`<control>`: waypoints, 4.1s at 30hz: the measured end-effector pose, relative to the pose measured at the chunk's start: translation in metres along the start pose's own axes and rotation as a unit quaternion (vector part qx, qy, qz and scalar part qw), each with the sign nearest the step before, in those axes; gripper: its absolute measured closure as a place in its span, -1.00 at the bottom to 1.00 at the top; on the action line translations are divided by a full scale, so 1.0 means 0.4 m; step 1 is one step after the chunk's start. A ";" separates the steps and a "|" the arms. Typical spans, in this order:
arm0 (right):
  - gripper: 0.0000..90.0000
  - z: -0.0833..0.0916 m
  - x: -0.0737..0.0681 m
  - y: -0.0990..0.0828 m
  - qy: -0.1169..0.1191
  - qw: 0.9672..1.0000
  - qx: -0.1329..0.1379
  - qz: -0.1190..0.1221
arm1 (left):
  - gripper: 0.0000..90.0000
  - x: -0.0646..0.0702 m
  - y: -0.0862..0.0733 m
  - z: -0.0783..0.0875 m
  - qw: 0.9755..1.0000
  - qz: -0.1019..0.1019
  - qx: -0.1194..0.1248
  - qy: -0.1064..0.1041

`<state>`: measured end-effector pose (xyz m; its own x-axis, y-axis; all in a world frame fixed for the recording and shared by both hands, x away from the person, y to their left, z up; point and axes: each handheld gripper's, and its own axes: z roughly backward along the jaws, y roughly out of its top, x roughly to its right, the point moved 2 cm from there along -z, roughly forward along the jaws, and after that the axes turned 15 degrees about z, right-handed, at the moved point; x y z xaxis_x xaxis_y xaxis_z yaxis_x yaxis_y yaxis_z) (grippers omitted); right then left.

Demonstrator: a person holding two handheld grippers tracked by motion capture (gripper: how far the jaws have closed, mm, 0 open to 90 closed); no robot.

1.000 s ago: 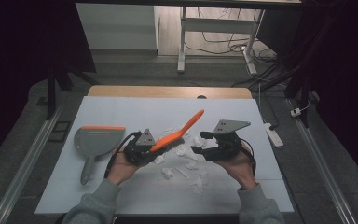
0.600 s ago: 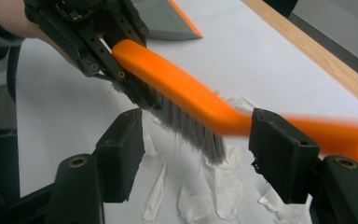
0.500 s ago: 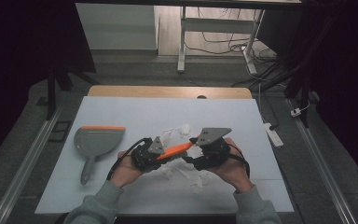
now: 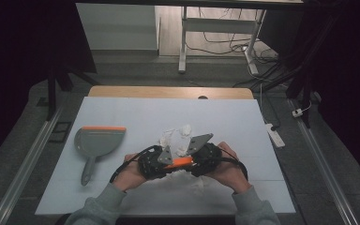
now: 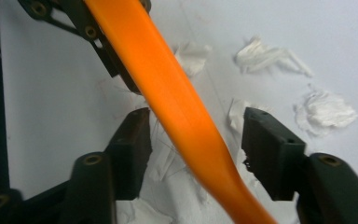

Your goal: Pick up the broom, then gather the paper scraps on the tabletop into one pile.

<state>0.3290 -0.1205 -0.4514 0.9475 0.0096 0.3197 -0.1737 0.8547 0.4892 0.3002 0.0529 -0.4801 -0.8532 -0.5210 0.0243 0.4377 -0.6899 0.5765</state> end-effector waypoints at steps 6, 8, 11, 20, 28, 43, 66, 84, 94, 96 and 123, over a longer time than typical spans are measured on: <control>0.32 -0.014 -0.014 0.003 0.012 0.999 -0.020 0.032 | 0.78 -0.002 -0.002 0.001 1.000 -0.010 0.000 -0.005; 0.36 -0.013 -0.017 0.003 0.010 0.999 -0.019 0.043 | 0.75 -0.006 -0.004 0.004 1.000 -0.012 0.007 -0.002; 0.42 -0.006 -0.017 0.003 0.006 0.999 -0.014 0.038 | 0.62 -0.020 -0.007 0.016 1.000 0.011 0.029 0.003; 0.47 0.020 0.014 -0.025 -0.030 0.999 -0.003 -0.016 | -0.15 -0.053 -0.035 0.064 0.991 0.075 0.083 0.069; 0.47 0.032 0.037 -0.046 -0.048 0.998 0.015 -0.046 | -0.29 -0.077 -0.102 0.099 0.980 0.132 0.109 0.106; 0.47 0.083 0.082 -0.082 -0.094 0.991 0.041 -0.090 | -0.36 -0.135 -0.272 0.162 0.953 0.228 0.120 0.161; 0.47 0.170 0.139 -0.201 -0.208 0.961 -0.001 -0.185 | -0.42 -0.167 -0.365 0.158 0.940 0.282 0.121 0.152; 0.47 0.155 0.184 -0.318 -0.243 0.927 -0.134 -0.254 | -0.44 -0.166 -0.373 0.154 0.940 0.282 0.116 0.151; 0.47 0.128 0.188 -0.359 -0.230 0.907 -0.204 -0.287 | -0.44 -0.165 -0.371 0.148 0.941 0.281 0.112 0.150; 0.47 0.114 0.188 -0.355 -0.224 0.907 -0.215 -0.285 | -0.44 -0.165 -0.371 0.148 0.941 0.281 0.112 0.150; 0.47 0.061 0.159 -0.190 -0.166 0.946 -0.084 -0.266 | -0.44 -0.170 -0.372 0.137 0.945 0.270 0.101 0.156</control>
<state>0.3959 -0.1974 -0.4484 0.7477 -0.5846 0.3151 0.3757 0.7636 0.5251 0.2775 0.2184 -0.5226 -0.3826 -0.9139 0.1354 0.6956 -0.1885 0.6932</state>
